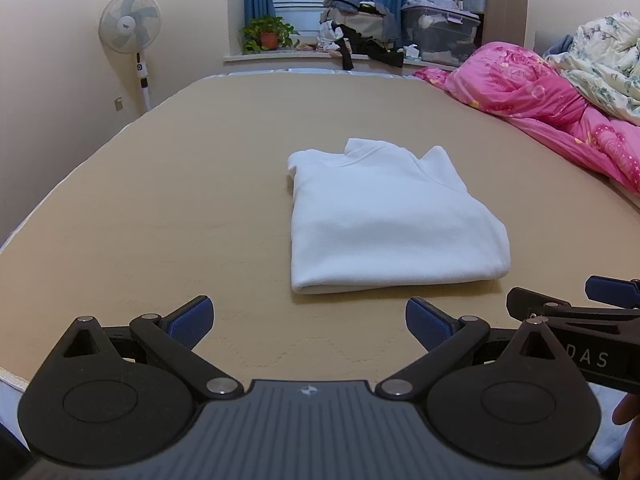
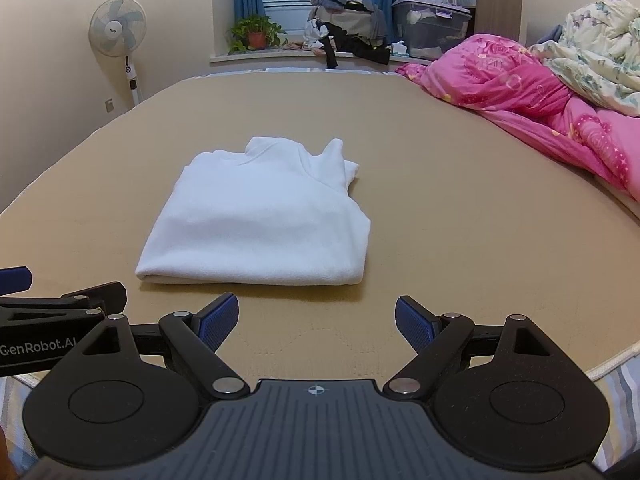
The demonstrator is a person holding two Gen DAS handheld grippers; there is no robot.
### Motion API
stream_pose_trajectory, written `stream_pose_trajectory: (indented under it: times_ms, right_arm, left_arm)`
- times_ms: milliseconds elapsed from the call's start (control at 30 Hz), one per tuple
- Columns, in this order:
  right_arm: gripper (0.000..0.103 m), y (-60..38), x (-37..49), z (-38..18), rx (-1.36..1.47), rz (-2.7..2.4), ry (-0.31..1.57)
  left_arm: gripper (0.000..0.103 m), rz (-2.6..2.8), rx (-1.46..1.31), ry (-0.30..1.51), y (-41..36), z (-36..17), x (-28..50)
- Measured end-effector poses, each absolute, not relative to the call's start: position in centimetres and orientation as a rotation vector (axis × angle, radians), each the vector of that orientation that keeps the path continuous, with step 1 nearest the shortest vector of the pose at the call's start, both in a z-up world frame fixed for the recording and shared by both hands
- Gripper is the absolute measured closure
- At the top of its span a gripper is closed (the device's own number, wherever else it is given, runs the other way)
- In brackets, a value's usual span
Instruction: Fold small clothes
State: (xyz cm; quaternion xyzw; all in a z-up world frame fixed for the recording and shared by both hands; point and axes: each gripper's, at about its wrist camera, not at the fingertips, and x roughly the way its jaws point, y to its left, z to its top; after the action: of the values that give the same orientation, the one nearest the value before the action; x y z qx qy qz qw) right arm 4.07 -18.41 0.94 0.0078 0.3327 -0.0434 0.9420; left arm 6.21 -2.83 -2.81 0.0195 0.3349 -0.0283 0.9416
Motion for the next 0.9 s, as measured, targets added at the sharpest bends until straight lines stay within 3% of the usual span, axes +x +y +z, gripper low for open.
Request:
stream_pose_trajectory:
  times_ms: [900]
  right_arm:
    - [0.016,-18.13,4.03,0.75,-0.001,-0.094,0.667]
  left_arm:
    - [0.001,-0.060,0.040,0.683,-2.82,-2.95,6.18]
